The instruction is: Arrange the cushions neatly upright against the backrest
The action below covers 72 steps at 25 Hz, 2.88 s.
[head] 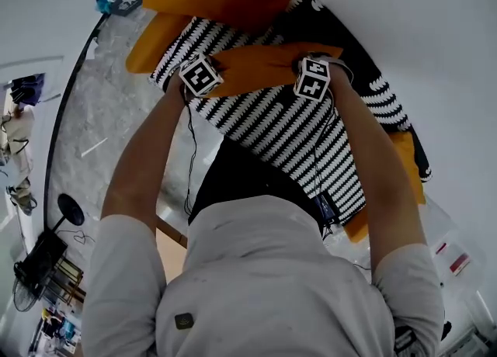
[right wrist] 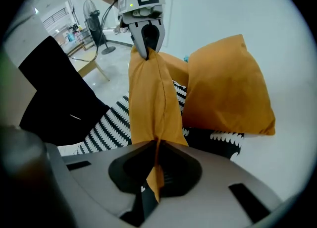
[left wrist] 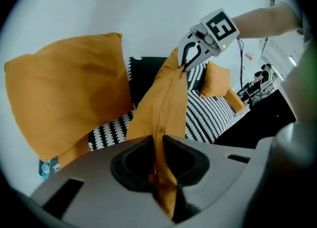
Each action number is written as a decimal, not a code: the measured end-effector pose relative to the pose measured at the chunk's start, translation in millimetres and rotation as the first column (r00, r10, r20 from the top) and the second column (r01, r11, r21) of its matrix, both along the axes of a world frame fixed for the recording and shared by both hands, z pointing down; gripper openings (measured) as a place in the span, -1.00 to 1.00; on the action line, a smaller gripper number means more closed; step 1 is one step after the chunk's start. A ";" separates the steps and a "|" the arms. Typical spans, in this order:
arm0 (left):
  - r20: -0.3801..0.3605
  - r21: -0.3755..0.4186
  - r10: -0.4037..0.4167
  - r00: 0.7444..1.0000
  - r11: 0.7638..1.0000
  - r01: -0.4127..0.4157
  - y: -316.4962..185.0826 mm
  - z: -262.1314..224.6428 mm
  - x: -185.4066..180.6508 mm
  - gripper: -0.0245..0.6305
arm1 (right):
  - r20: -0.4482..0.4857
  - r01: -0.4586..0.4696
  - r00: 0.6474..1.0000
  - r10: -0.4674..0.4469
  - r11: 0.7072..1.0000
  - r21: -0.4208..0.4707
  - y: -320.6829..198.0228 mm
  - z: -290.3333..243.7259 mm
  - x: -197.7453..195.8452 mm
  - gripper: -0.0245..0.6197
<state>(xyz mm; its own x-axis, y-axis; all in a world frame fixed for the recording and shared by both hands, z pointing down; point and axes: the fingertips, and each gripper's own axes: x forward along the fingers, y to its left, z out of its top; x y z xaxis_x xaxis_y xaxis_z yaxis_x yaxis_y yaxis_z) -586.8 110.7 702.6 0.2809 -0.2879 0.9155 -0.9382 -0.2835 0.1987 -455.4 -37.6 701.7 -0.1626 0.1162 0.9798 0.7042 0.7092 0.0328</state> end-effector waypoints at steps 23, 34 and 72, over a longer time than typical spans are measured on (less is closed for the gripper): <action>0.190 0.081 0.328 0.925 0.934 -0.348 -81.9 -108.4 184.9 -0.79 | 0.135 -0.334 0.934 0.331 0.943 0.002 -3.9 -108.6 242.0 -0.81; 0.193 0.043 0.548 0.814 0.824 -0.565 -157.9 -114.0 279.4 -0.79 | 0.140 -0.559 0.819 0.557 0.829 -0.025 -30.8 -116.1 349.4 -0.81; 0.138 0.040 0.748 0.649 0.650 -0.759 -362.2 -14.5 349.0 -0.78 | 0.054 -0.792 0.608 0.792 0.610 -0.016 -176.5 -11.4 414.6 -0.81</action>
